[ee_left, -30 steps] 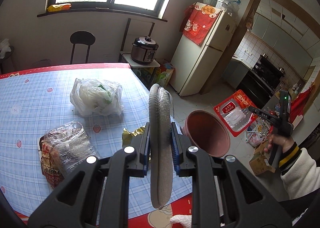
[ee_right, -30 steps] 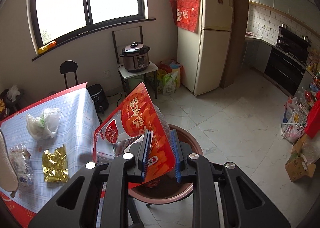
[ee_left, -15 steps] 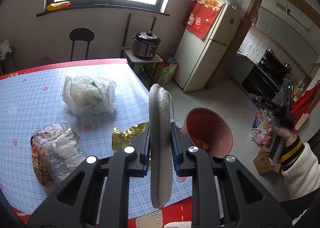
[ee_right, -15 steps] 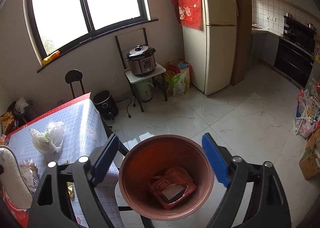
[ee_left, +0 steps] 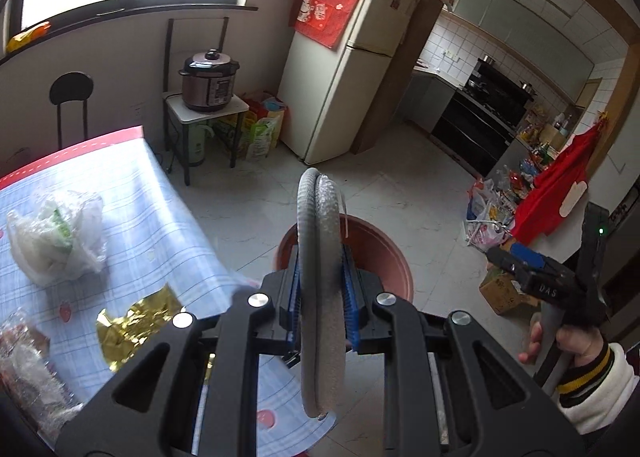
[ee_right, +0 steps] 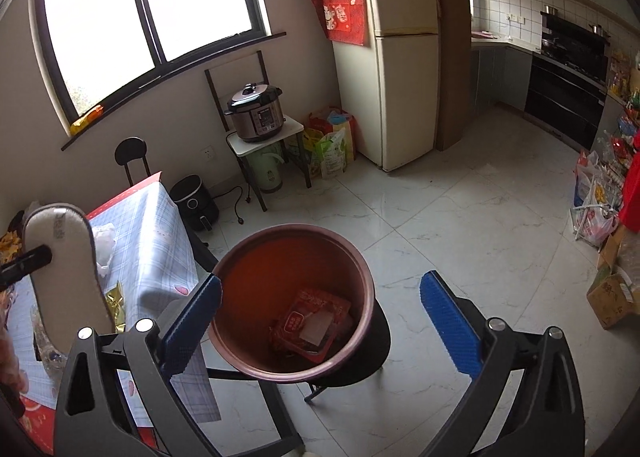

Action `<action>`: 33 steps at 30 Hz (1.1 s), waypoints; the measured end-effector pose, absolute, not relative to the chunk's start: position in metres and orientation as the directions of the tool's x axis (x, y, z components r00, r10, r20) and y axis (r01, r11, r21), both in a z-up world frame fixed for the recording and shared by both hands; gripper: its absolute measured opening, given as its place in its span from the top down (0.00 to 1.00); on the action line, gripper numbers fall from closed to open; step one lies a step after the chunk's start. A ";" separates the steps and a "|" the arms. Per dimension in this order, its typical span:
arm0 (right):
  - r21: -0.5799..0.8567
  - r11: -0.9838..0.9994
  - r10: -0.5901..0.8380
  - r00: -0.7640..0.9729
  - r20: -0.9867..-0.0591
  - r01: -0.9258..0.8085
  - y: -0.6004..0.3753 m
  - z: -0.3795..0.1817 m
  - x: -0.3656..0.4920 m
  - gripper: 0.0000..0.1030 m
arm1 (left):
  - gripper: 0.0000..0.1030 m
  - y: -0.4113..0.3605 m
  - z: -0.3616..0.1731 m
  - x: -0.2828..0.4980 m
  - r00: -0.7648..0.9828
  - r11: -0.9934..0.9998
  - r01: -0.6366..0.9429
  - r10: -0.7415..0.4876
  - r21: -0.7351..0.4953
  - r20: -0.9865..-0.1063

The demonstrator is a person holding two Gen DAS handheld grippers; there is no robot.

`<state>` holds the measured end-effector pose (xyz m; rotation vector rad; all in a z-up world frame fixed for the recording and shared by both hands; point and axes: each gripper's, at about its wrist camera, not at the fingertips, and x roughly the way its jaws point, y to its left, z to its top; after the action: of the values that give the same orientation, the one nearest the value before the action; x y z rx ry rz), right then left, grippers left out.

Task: Collect trash
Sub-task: 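Carry the white sponge pad over the bucket and open the left tool, then move both open tools back over the table toward the remaining trash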

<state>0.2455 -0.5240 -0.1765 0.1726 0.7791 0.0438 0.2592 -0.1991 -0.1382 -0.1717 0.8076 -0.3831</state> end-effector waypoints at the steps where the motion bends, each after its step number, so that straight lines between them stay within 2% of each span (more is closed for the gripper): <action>1: 0.174 0.984 0.095 0.710 -0.698 0.039 -0.529 -0.178 0.243 0.05 | 0.79 -0.211 -0.138 0.268 0.624 0.914 0.282 -0.405 -0.291 -0.668; 6: 0.182 0.980 0.069 0.713 -0.698 0.084 -0.543 -0.179 0.231 0.05 | 0.78 -0.262 -0.127 0.306 0.633 0.890 0.351 -0.455 -0.291 -0.627; 8: 0.182 0.979 0.065 0.714 -0.697 0.089 -0.544 -0.179 0.227 0.05 | 0.57 -0.274 -0.116 0.314 0.647 0.876 0.368 -0.482 -0.311 -0.591; 9: 0.182 0.979 0.063 0.715 -0.696 0.091 -0.544 -0.178 0.226 0.05 | 0.41 -0.277 -0.109 0.316 0.657 0.869 0.377 -0.495 -0.321 -0.568; 11: 0.184 0.979 0.063 0.718 -0.694 0.092 -0.543 -0.178 0.223 0.05 | 0.40 -0.281 -0.097 0.314 0.677 0.860 0.400 -0.510 -0.316 -0.531; 13: 0.187 0.978 0.066 0.720 -0.691 0.090 -0.542 -0.176 0.222 0.05 | 0.37 -0.280 -0.089 0.310 0.692 0.871 0.408 -0.491 -0.275 -0.529; 14: 0.190 0.978 0.070 0.721 -0.690 0.086 -0.541 -0.175 0.222 0.05 | 0.30 -0.277 -0.088 0.307 0.701 0.877 0.402 -0.479 -0.261 -0.529; 15: 0.192 0.978 0.075 0.722 -0.688 0.081 -0.538 -0.174 0.222 0.05 | 0.16 -0.272 -0.086 0.304 0.714 0.887 0.386 -0.462 -0.255 -0.526; 17: 0.194 0.979 0.086 0.724 -0.684 0.067 -0.533 -0.173 0.224 0.05 | 0.15 -0.258 -0.085 0.296 0.730 0.896 0.358 -0.444 -0.263 -0.519; 19: 0.196 0.980 0.101 0.727 -0.679 0.046 -0.525 -0.169 0.226 0.05 | 0.08 -0.239 -0.085 0.291 0.736 0.909 0.320 -0.417 -0.268 -0.534; 33: 0.175 0.980 0.186 0.725 -0.663 -0.092 -0.436 -0.152 0.250 0.05 | 0.06 -0.060 -0.085 0.208 0.830 0.958 -0.086 -0.083 -0.273 -0.552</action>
<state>0.2497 -0.4356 -0.1519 0.1328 0.7439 0.1541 0.2079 -0.0603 -0.0849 -0.2947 0.5944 0.0014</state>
